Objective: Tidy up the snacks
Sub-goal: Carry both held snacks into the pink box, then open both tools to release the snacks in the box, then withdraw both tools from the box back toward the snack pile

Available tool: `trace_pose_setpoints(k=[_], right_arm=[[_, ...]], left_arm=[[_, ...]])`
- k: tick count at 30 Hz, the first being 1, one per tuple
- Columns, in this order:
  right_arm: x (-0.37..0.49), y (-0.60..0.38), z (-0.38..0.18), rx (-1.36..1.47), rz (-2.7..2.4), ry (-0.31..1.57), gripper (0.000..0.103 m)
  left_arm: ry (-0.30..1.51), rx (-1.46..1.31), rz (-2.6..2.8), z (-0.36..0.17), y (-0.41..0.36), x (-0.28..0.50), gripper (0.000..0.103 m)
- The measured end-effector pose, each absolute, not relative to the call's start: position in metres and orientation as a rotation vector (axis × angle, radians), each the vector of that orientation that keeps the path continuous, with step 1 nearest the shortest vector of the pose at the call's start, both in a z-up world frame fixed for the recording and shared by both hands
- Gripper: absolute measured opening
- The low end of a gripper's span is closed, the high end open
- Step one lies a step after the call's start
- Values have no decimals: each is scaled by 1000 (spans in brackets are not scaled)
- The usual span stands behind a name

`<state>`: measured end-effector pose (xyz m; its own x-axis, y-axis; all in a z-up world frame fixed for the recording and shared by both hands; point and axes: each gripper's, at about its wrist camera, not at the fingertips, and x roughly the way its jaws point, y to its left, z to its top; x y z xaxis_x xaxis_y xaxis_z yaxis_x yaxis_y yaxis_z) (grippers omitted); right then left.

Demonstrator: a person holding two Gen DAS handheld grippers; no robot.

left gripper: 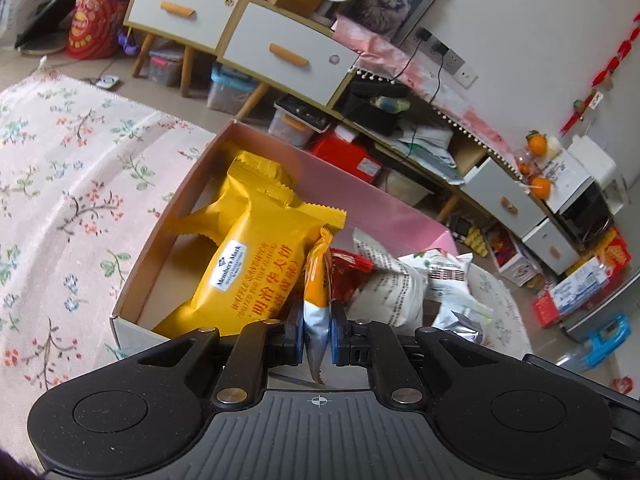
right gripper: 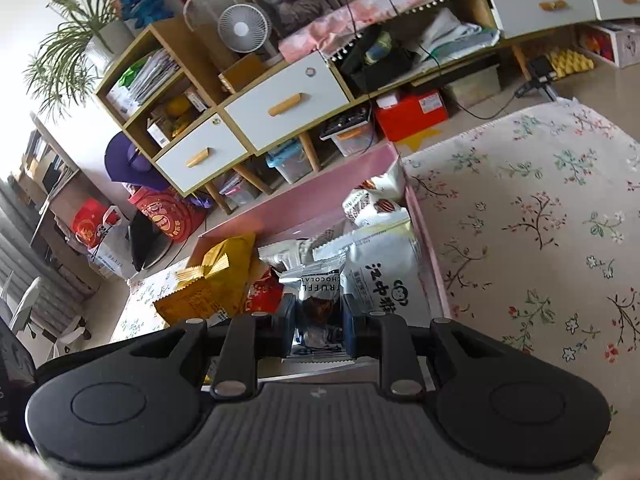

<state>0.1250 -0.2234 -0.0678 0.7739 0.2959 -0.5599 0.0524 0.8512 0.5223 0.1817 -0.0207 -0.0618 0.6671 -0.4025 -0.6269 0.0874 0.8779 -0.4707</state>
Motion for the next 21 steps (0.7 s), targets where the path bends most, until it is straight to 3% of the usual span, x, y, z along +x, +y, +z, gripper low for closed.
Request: trace_pose_setpoints(k=[8, 11, 21], right_arm=[[129, -218, -71, 539, 132, 691, 24], [127, -220, -69, 542, 128, 686, 26], [119, -227, -56, 550, 131, 664, 46]], left_arm=[[778, -358, -281, -62, -27, 184, 11], [777, -365, -285, -61, -25, 183, 17], [762, -324, -297, -44, -24, 163, 58]])
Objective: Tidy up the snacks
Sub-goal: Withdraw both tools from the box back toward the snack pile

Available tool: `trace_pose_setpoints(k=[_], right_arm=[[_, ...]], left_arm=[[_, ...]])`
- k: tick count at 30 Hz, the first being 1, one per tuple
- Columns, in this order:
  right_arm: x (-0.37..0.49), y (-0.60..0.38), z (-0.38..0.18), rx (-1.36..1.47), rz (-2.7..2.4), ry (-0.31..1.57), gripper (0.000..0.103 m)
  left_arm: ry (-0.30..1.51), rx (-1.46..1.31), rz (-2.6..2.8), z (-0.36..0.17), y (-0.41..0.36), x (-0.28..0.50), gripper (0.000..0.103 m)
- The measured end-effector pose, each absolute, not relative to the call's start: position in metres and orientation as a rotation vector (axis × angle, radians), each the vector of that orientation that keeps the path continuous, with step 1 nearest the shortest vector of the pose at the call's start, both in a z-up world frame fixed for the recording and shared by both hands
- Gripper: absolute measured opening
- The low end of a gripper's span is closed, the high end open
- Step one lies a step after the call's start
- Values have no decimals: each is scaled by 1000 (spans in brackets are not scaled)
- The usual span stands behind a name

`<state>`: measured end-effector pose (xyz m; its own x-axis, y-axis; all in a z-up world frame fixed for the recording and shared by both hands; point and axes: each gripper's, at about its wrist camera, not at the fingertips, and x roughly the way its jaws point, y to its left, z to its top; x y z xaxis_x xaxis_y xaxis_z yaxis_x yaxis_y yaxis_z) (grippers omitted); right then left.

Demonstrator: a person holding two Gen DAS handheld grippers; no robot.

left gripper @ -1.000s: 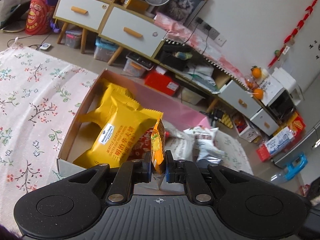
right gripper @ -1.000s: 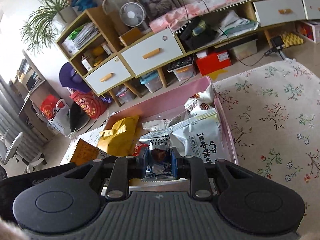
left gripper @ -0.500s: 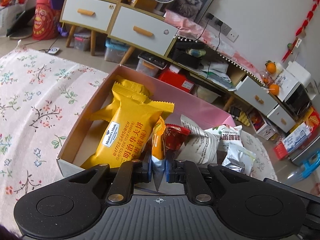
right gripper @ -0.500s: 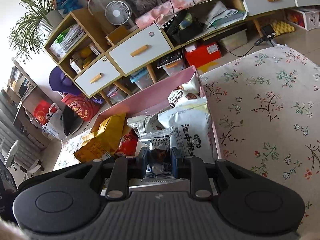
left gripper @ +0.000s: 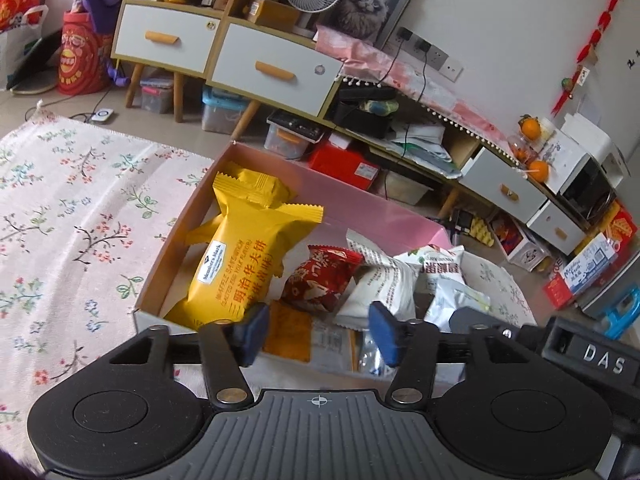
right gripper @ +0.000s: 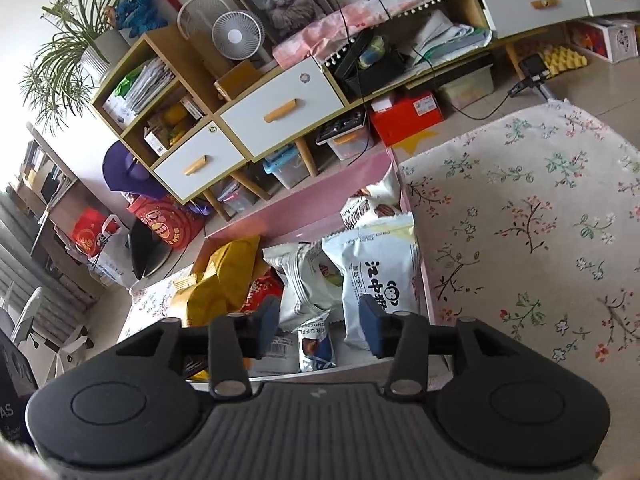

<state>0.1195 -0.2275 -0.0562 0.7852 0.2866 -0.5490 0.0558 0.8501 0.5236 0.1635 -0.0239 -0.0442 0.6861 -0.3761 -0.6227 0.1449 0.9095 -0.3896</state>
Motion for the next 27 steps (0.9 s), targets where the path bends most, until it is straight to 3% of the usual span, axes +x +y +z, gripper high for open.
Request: trace_pose_setpoints(k=[4, 14, 27], right_arm=[[113, -229, -49, 515, 139, 662, 63], [93, -232, -34, 419, 150, 690, 93], [58, -222, -34, 196, 199, 723, 103]], left_arm=[[754, -259, -310, -31, -24, 148, 72], [790, -134, -311, -13, -8, 110, 89], [887, -58, -316, -26, 14, 72, 95]])
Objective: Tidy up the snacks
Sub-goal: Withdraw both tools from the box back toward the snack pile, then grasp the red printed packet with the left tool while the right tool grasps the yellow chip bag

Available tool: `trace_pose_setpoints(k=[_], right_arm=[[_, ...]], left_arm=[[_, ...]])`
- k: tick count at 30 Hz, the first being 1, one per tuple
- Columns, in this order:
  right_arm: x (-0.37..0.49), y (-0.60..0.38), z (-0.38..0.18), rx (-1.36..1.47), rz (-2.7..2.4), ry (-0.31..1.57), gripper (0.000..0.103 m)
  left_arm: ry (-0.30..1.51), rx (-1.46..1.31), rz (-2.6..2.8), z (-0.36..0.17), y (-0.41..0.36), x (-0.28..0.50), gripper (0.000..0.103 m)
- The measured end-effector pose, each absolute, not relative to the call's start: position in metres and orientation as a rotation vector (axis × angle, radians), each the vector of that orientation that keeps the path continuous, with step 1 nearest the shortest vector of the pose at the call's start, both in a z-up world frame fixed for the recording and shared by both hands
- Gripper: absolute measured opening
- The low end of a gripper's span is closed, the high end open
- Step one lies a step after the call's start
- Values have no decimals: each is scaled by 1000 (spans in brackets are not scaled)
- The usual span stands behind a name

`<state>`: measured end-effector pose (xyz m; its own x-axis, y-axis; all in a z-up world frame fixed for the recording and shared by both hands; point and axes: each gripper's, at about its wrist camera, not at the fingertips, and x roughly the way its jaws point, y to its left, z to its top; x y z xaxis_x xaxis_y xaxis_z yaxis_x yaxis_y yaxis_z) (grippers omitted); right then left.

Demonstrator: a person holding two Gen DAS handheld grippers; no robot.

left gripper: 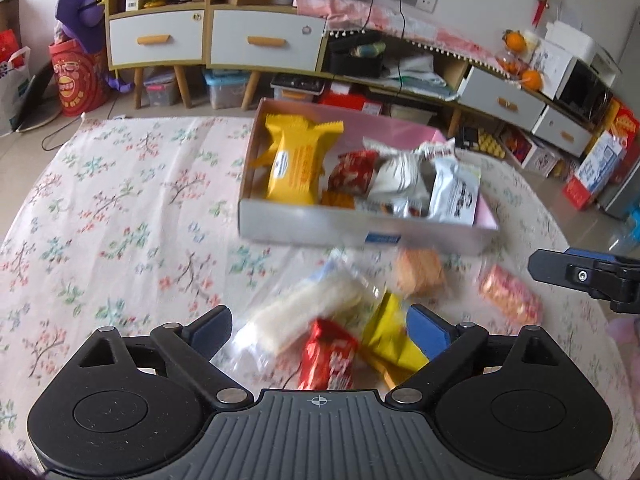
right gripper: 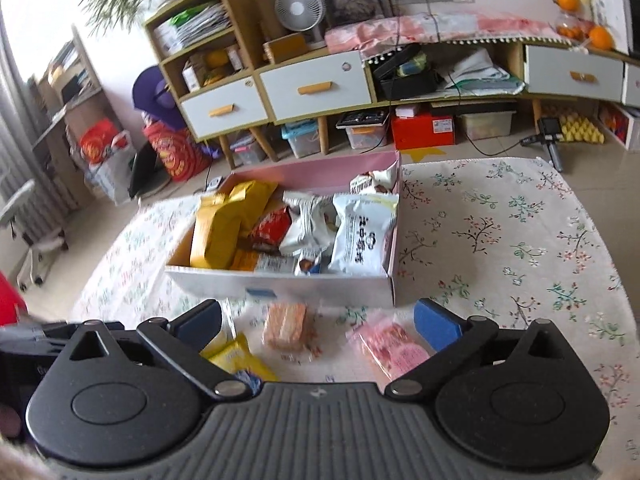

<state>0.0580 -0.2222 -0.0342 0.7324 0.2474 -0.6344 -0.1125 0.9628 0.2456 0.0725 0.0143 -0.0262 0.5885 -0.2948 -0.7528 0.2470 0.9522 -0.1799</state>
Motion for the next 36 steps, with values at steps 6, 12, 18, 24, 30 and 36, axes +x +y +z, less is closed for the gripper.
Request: trace_pose_setpoints(k=[6, 12, 18, 24, 30, 36], right_arm=[[46, -219, -47, 103, 218, 755, 103], [33, -211, -68, -11, 247, 794, 103], [21, -204, -77, -90, 314, 773, 103], [19, -198, -76, -80, 384, 749, 103], [23, -188, -76, -62, 430, 738, 101], [32, -180, -80, -53, 447, 742, 95]], left_arm=[[902, -52, -333, -32, 25, 59, 95], [908, -33, -386, -39, 30, 48, 94], [915, 9, -468, -44, 25, 40, 82], [917, 27, -494, -52, 16, 41, 53], [911, 22, -495, -56, 12, 48, 40], [916, 14, -484, -60, 10, 55, 35]])
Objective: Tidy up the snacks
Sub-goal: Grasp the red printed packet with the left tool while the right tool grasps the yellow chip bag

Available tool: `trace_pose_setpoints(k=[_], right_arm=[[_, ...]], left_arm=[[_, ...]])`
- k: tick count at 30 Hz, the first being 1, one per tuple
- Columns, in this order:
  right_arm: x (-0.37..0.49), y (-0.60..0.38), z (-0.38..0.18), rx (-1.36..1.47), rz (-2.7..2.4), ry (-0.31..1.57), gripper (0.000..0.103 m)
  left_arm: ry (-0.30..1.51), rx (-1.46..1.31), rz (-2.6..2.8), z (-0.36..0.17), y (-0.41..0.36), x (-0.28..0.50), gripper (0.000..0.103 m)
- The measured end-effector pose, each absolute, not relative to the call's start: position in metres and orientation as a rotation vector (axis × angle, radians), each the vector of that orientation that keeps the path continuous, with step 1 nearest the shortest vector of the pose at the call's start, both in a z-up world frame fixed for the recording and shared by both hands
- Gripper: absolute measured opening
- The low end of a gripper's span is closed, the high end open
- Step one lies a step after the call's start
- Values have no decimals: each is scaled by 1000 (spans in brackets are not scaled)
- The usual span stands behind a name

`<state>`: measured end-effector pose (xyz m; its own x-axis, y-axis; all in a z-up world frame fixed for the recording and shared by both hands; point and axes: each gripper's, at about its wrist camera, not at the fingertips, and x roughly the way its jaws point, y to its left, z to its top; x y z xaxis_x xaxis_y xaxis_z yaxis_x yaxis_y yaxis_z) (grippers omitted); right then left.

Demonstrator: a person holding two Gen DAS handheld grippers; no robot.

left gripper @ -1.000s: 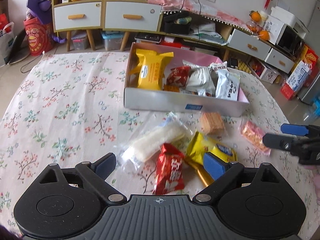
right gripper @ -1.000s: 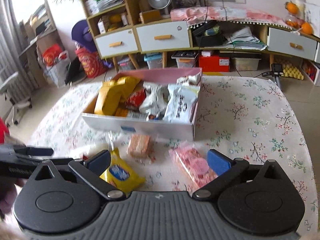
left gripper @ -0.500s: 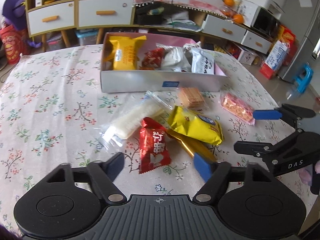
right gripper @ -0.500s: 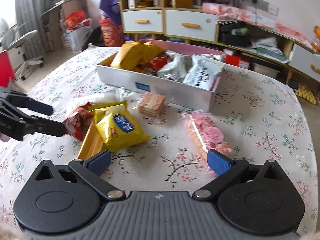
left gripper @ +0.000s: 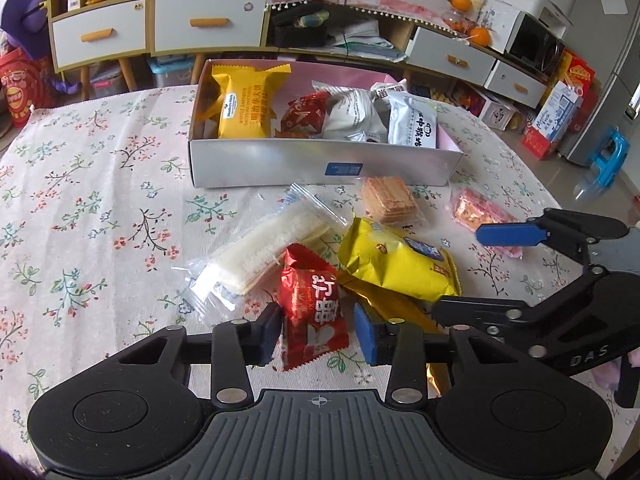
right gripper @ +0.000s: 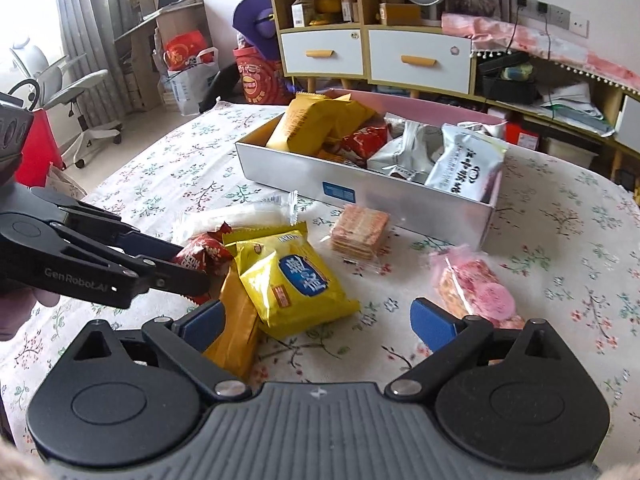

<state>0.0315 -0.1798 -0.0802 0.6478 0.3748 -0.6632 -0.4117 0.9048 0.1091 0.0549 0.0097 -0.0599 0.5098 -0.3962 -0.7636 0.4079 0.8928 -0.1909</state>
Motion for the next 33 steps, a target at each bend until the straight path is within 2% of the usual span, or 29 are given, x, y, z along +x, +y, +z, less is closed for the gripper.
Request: trace_pose_setpoints(k=[6, 15, 18, 20, 26, 33], right_arm=[[40, -175, -85, -29, 447, 752, 86], [46, -175, -90, -18, 454, 756, 78], [46, -173, -88, -18, 470, 761, 70], [46, -172, -86, -20, 483, 763, 59], [44, -171, -80, -26, 487, 763, 50], [46, -170, -76, -29, 486, 785, 48]], left_arm=[[912, 7, -483, -63, 9, 60, 31], [913, 20, -489, -62, 8, 64, 28], [917, 28, -486, -61, 10, 64, 28], [920, 35, -482, -60, 11, 64, 28], [923, 36, -458, -56, 17, 63, 27], [925, 43, -449, -51, 20, 61, 27]])
